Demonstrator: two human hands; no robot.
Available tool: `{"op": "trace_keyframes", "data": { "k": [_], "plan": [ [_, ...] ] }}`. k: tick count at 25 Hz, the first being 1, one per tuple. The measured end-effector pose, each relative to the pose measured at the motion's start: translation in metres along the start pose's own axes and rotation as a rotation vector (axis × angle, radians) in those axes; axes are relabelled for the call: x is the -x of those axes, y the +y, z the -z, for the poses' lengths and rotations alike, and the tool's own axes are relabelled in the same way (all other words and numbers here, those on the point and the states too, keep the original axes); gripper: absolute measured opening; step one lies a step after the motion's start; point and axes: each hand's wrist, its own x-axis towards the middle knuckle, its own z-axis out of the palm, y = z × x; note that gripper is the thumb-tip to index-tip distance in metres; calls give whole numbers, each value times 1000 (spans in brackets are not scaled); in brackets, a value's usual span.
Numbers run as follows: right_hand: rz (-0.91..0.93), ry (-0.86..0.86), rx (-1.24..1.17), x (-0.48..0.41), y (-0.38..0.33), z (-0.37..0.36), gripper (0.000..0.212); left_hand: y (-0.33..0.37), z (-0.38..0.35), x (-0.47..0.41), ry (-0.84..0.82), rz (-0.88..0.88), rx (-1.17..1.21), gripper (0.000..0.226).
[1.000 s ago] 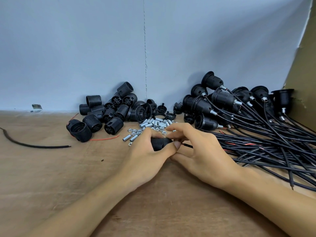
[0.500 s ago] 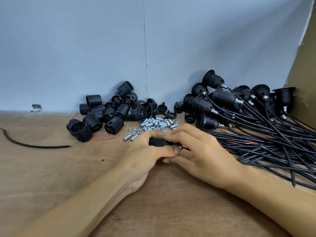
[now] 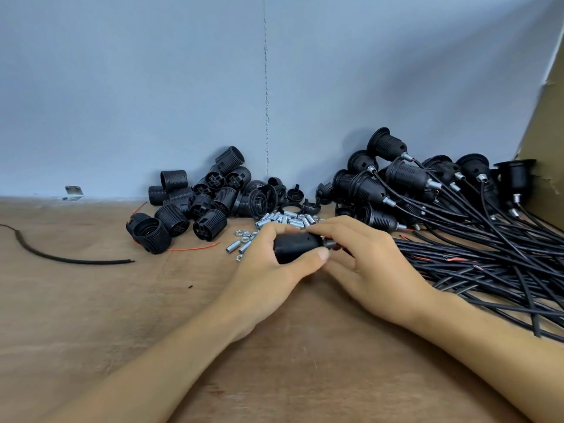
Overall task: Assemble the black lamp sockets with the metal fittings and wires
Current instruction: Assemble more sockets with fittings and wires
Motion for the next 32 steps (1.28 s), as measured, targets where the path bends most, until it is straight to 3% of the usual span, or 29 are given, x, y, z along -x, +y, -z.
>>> {"op": "trace_keyframes", "data": {
  "k": [6, 11, 16, 19, 24, 27, 30, 32],
  "plan": [
    [-271, -251, -32, -15, 21, 10, 35, -11, 9, -10, 72, -147, -455, 28],
    [-464, -56, -33, -84, 34, -7, 20, -12, 7, -12, 78, -194, -583, 29],
    [-643, -93, 26, -136, 39, -62, 34, -14, 7, -13, 44, -215, -562, 23],
    [-689, -52, 83, -142, 38, -77, 25, -16, 9, -15, 38, -211, -532, 18],
    [-658, 82, 18, -135, 29, -58, 29, -19, 13, -15, -37, -198, -463, 23],
    [-521, 69, -74, -112, 12, -32, 21, -17, 11, -13, -67, -182, -450, 29],
    [-359, -34, -69, -68, -6, -17, 12, -11, 12, -10, 56, -124, -253, 17],
    [-279, -12, -75, -41, -13, -11, 12, -6, 17, -9, 134, -72, -66, 16]
  ]
}}
